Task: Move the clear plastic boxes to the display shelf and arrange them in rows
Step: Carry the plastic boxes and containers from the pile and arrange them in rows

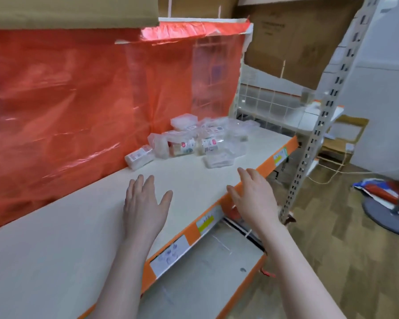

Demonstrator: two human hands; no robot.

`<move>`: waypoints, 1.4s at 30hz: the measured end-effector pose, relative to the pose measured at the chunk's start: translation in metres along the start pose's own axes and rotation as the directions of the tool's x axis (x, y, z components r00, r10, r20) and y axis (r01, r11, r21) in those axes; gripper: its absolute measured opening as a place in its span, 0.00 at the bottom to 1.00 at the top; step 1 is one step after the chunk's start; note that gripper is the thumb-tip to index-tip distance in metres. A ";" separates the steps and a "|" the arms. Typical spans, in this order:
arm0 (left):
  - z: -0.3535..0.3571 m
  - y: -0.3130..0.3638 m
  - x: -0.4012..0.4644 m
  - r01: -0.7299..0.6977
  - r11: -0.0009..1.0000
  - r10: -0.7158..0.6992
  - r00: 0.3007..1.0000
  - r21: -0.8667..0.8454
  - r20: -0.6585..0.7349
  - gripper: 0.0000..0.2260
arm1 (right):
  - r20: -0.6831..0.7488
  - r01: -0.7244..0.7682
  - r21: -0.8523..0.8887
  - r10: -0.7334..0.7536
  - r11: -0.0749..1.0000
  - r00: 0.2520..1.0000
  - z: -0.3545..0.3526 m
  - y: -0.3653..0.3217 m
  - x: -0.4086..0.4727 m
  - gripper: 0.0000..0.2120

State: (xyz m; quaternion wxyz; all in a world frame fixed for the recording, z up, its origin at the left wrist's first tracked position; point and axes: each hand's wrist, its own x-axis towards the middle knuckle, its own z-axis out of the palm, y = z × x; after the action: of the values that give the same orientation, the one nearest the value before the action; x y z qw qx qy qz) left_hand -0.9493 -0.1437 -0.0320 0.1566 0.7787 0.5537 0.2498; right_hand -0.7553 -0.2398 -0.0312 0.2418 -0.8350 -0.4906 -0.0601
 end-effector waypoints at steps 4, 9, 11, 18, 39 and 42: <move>0.041 0.034 0.029 0.133 0.991 -0.133 0.987 -0.008 -0.089 0.27 | 0.040 0.138 0.056 -0.140 0.989 0.989 0.012 0.043 0.071 0.23; 0.070 0.082 0.046 0.267 0.964 -0.265 0.958 0.010 -0.111 0.28 | 0.111 0.271 0.129 -0.285 0.954 0.952 0.020 0.081 0.149 0.24; 0.073 0.092 0.050 0.322 0.946 -0.316 0.939 0.027 -0.135 0.28 | 0.126 0.304 0.174 -0.328 0.937 0.936 0.025 0.085 0.174 0.23; 0.073 0.096 0.055 0.445 0.890 -0.424 0.887 0.095 -0.184 0.28 | 0.183 0.410 0.266 -0.463 0.873 0.867 0.049 0.077 0.225 0.24; 0.079 0.069 0.084 0.518 0.854 -0.501 0.841 0.041 -0.205 0.26 | 0.068 0.517 0.456 -0.608 0.724 0.791 0.088 0.073 0.231 0.19; 0.081 0.068 0.087 0.507 0.861 -0.492 0.848 0.033 -0.197 0.26 | 0.153 0.418 0.480 -0.542 0.772 0.826 0.085 0.074 0.236 0.24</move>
State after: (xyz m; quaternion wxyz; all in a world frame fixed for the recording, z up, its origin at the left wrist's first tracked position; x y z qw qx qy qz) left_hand -0.8274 -0.0818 -0.0447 0.1323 0.5877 0.7589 0.2473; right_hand -0.5837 -0.0440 -0.0511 0.3217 -0.6061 -0.7194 0.1080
